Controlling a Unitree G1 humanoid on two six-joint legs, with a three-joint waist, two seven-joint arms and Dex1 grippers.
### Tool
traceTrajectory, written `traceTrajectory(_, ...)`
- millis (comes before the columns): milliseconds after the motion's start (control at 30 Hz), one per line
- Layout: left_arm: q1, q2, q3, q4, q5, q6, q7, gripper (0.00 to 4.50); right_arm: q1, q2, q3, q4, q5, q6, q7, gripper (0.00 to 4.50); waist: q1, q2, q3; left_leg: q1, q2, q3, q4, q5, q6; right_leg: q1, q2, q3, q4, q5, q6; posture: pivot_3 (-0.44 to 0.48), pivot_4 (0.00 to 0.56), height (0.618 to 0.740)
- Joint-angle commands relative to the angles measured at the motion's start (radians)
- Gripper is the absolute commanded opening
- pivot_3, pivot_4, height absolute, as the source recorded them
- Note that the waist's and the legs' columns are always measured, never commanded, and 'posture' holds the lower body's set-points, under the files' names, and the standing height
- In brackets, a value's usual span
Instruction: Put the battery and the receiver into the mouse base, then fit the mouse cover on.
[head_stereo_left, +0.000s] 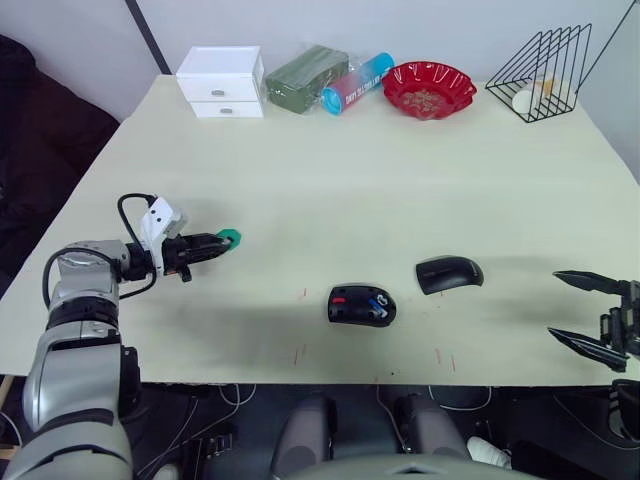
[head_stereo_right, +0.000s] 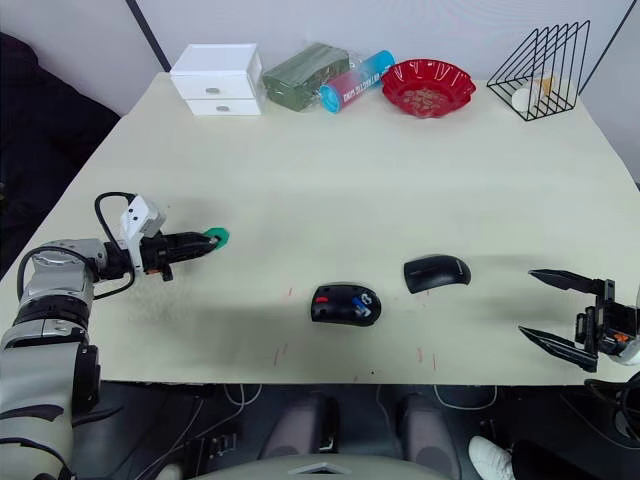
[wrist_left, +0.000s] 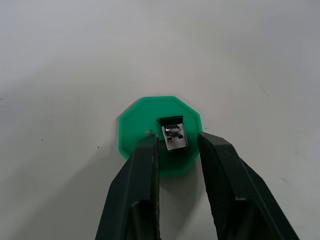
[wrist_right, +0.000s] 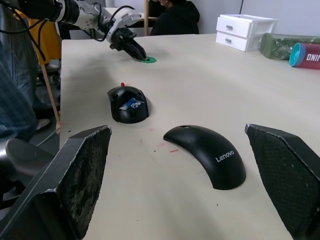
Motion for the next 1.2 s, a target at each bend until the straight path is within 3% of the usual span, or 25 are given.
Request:
traceTrajectory(33, -0.021, 0.007, 0.003, 0.02, 0.007, -0.011, 0.013, 1.31, 0.001, -0.01, -0.033, -0.023, 0.005, 0.004, 0.005, 4.5, 0.0, 0.0, 0.0, 0.0, 0.0, 0.0, 0.0, 0.0, 0.0, 0.0, 0.0, 0.0, 0.0, 0.0, 0.0, 0.0, 0.15, 0.74)
traceTrajectory(767, -0.025, -0.011, -0.019, 0.057, 0.037, -0.048, 0.0, 1.31, 0.012, -0.004, -0.046, -0.05, 0.002, 0.022, 0.005, 4.5, 0.0, 0.0, 0.0, 0.0, 0.0, 0.0, 0.0, 0.0, 0.0, 0.0, 0.0, 0.0, 0.0, 0.0, 0.0, 0.0, 0.15, 0.74)
traceTrajectory(900, -0.028, -0.012, -0.023, 0.061, 0.039, -0.05, 0.0, 0.03, 0.013, -0.003, -0.049, -0.05, 0.0, 0.024, 0.005, 4.5, 0.0, 0.0, 0.0, 0.0, 0.0, 0.0, 0.0, 0.0, 0.0, 0.0, 0.0, 0.0, 0.0, 0.0, 0.0, 0.0, 0.15, 0.74)
traceTrajectory(1200, -0.028, 0.0, -0.023, 0.071, 0.041, -0.053, -0.001, 0.02, 0.012, -0.002, -0.05, -0.054, -0.001, 0.027, 0.005, 4.5, 0.0, 0.001, 0.0, 0.0, 0.0, 0.0, 0.0, 0.0, 0.0, 0.0, 0.0, 0.0, 0.0, 0.0, 0.0, 0.0, 0.15, 0.74)
